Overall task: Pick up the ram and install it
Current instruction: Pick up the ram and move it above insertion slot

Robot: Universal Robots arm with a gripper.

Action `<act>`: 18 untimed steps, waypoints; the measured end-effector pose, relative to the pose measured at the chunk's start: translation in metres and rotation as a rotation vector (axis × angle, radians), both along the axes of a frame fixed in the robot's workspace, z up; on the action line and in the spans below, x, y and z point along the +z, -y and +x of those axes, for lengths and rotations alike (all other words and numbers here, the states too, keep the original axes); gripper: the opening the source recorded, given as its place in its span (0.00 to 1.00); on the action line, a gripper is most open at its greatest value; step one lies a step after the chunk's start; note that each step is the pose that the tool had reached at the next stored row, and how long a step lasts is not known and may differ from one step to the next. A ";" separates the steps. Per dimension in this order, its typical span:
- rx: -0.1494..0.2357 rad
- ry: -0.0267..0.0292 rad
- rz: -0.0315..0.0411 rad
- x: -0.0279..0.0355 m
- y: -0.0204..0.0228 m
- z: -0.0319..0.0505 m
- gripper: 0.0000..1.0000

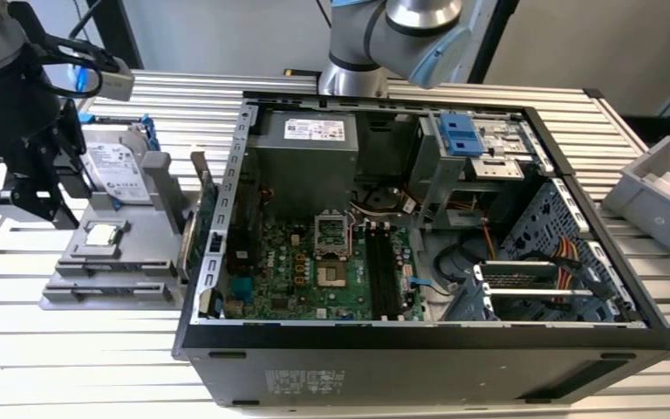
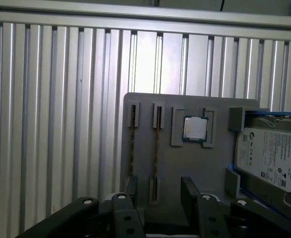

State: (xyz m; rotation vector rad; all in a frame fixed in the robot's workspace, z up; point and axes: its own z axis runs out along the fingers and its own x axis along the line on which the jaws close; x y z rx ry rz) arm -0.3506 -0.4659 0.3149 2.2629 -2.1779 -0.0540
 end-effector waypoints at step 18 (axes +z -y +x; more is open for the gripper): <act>0.000 0.0001 0.0000 -0.0067 0.0000 0.0000 1.00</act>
